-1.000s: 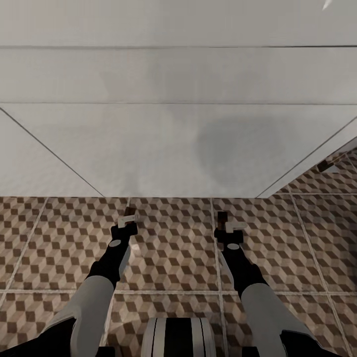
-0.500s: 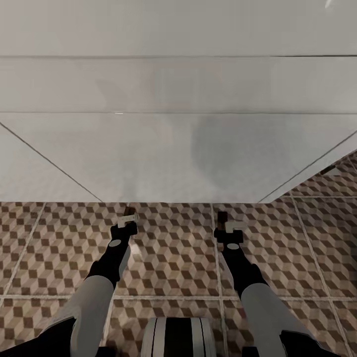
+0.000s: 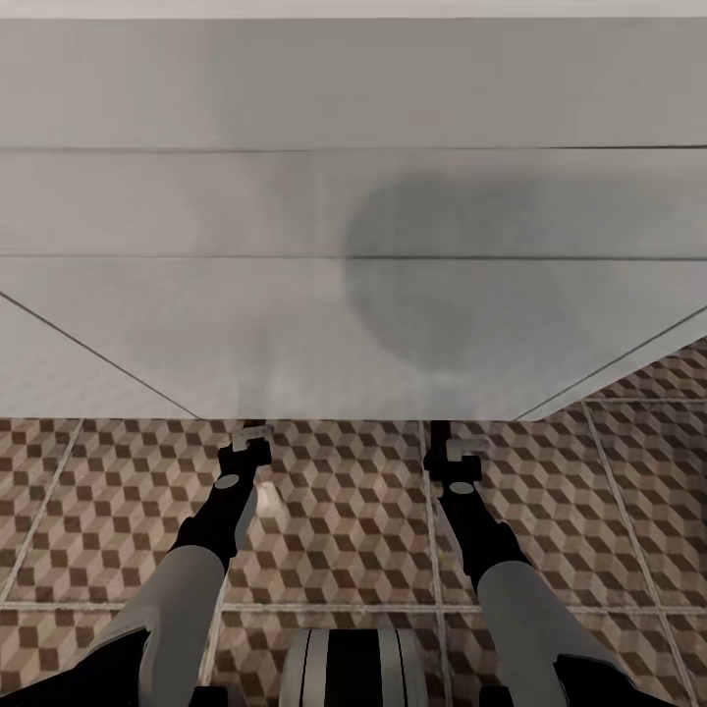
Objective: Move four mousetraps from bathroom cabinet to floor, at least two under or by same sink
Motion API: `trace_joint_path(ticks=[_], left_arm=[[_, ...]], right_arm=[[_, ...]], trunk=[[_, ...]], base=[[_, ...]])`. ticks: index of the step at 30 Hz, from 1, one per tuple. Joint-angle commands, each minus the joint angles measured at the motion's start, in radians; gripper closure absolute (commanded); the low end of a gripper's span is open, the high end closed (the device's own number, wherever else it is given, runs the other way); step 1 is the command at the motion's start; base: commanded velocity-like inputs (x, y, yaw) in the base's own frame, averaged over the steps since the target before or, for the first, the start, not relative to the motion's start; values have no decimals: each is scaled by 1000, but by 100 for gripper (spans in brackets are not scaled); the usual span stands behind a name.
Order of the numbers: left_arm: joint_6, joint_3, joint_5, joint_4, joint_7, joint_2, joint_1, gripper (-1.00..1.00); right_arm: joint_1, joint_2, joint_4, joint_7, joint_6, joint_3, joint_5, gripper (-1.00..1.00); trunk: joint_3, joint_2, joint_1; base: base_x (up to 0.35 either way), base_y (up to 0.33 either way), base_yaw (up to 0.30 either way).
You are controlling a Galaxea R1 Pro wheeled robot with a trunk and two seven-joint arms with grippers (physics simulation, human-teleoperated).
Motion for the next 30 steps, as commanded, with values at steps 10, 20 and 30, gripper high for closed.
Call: trace_joint_path(ticks=[10, 20, 30], left_arm=[[-1, 6, -10, 7, 2, -1, -1, 100], [-4, 7, -10, 10, 2, -2, -1, 100], [-4, 6, -10, 11, 0, -3, -1, 100]], right_arm=[[0, 1, -1, 0, 8, -4, 6, 100], [0, 2, -1, -1, 9, -4, 4, 100], [0, 3, -1, -1, 4, -5, 5, 100]], trunk=[[-1, 0, 0], [-1, 0, 0], [-1, 0, 0]], base=[[76, -2, 0], [48, -8, 0], [1, 0, 0]])
